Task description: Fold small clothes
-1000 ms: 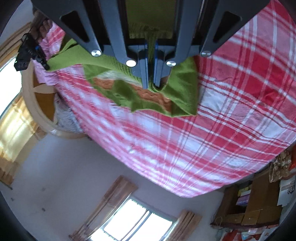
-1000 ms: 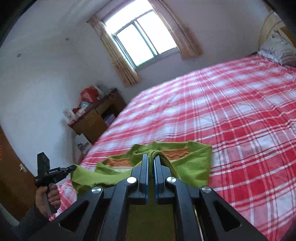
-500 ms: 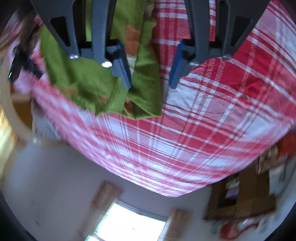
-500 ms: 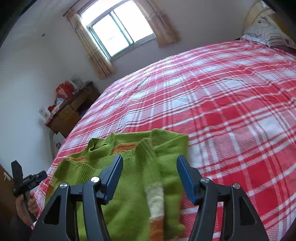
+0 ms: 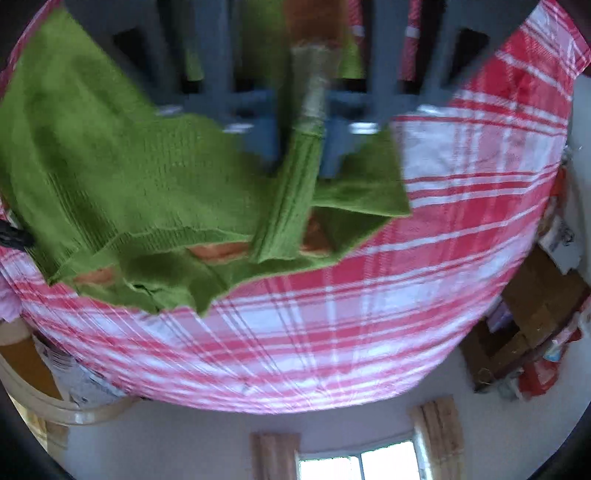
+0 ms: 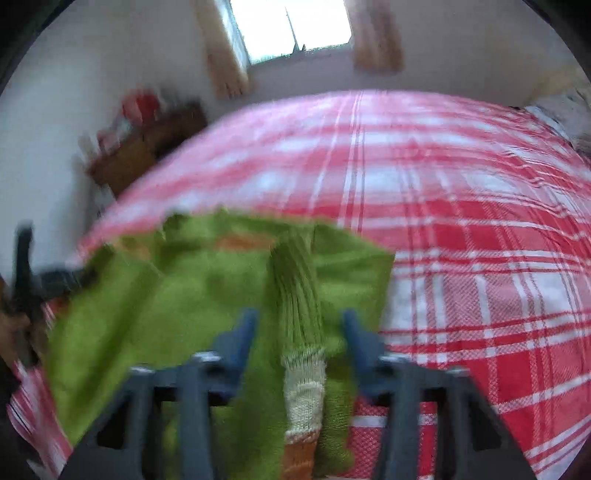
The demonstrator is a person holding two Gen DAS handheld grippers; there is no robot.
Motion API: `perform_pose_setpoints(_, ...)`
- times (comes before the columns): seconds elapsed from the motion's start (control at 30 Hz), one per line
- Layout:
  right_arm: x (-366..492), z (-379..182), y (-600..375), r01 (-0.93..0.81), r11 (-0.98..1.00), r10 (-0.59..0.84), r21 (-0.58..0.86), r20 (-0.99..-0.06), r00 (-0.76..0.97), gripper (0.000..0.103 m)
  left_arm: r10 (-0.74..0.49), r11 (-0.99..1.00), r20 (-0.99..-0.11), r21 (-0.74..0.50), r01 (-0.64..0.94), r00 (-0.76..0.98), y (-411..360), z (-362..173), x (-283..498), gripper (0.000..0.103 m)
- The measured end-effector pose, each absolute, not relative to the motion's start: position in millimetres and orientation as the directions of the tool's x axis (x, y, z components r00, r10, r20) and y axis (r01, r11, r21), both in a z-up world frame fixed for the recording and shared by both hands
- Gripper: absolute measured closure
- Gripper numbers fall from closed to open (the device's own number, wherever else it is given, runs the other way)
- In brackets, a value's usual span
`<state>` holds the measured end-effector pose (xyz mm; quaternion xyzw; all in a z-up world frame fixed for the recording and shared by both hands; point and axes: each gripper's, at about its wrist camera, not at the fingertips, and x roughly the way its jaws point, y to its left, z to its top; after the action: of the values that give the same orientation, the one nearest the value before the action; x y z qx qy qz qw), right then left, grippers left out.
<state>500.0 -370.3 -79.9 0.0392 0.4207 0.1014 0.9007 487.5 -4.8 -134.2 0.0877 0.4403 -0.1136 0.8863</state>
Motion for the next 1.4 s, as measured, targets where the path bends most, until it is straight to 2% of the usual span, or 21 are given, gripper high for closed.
perform_pose_setpoints(0.07,500,-81,-366,-0.164,0.979,0.200,0.123,-0.754,0.626,0.098,-0.111,0.958,-0.776,0.083,0.275,0.621,-6,-129,480,0.097)
perform_pose_setpoints(0.23,483,-48,-373,-0.173,0.976,0.218,0.133,-0.660,0.719,0.099,-0.198,0.969,-0.642,-0.012,0.248,0.741,18,-86,456,0.097)
perform_pose_setpoints(0.3,483,-35,-378,-0.156,0.978,0.207,0.136,-0.626,0.752,0.099,-0.200,0.975,-0.622,-0.049,0.217,0.757,29,-76,463,0.098)
perform_pose_setpoints(0.53,521,-51,-385,-0.078,0.982,0.177,0.173,-0.685,0.707,0.099,-0.175,0.985,-0.735,-0.126,0.121,0.655,31,-116,513,0.098)
perform_pose_setpoints(0.63,536,-80,-391,-0.026,0.983,0.158,0.184,-0.749,0.644,0.097,-0.111,0.994,-0.783,-0.102,0.050,0.612,29,-140,517,0.089)
perform_pose_setpoints(0.7,535,-85,-391,-0.009,0.989,0.120,0.149,-0.757,0.642,0.077,-0.121,0.991,-0.767,-0.135,0.025,0.630,34,-136,511,0.085)
perform_pose_setpoints(0.73,532,-83,-390,0.006,0.994,0.080,0.110,-0.757,0.648,0.053,-0.118,0.990,-0.761,-0.139,0.017,0.637,36,-132,506,0.076)
perform_pose_setpoints(0.77,527,-78,-388,0.021,0.998,0.035,0.065,-0.748,0.663,0.046,-0.111,0.990,-0.755,-0.138,0.009,0.646,39,-127,500,0.065)
perform_pose_setpoints(0.8,521,-71,-386,0.017,0.999,0.021,0.046,-0.726,0.687,0.046,-0.102,0.991,-0.745,-0.136,0.000,0.659,42,-122,493,0.058)
perform_pose_setpoints(0.87,511,-53,-377,-0.017,1.000,0.027,0.021,-0.697,0.717,0.046,-0.097,0.989,-0.703,-0.148,-0.011,0.705,52,-113,475,0.034)
perform_pose_setpoints(0.9,508,-44,-369,-0.053,0.998,0.052,0.020,-0.687,0.725,0.046,-0.101,0.988,-0.687,-0.154,-0.009,0.719,56,-112,467,0.031)
perform_pose_setpoints(1.0,507,-31,-328,-0.209,0.978,0.167,0.027,-0.704,0.691,0.046,-0.099,0.986,-0.672,-0.163,-0.017,0.734,60,-118,443,0.029)
perform_pose_setpoints(1.1,522,-42,-288,-0.287,0.954,0.250,0.088,-0.762,0.598,0.047,0.008,0.997,-0.714,-0.049,-0.062,0.700,54,-139,441,0.028)
perform_pose_setpoints(1.13,528,-49,-280,-0.285,0.954,0.249,0.094,-0.777,0.578,0.050,0.013,0.996,-0.718,-0.053,-0.073,0.696,57,-142,440,0.028)
perform_pose_setpoints(1.2,539,-62,-267,-0.278,0.958,0.225,0.075,-0.799,0.558,0.056,-0.019,0.987,-0.721,-0.123,-0.101,0.693,69,-146,439,0.027)
perform_pose_setpoints(1.27,548,-78,-255,-0.278,0.959,0.196,0.050,-0.825,0.530,0.066,-0.071,0.974,-0.689,-0.205,-0.100,0.721,83,-144,437,0.025)
perform_pose_setpoints(1.33,551,-89,-247,-0.281,0.960,0.158,0.004,-0.833,0.530,0.069,-0.123,0.952,-0.678,-0.287,-0.107,0.725,96,-152,434,0.024)
perform_pose_setpoints(1.4,555,-94,-245,-0.287,0.958,0.158,0.000,-0.834,0.529,0.082,-0.169,0.930,-0.648,-0.354,-0.097,0.743,105,-153,430,0.024)
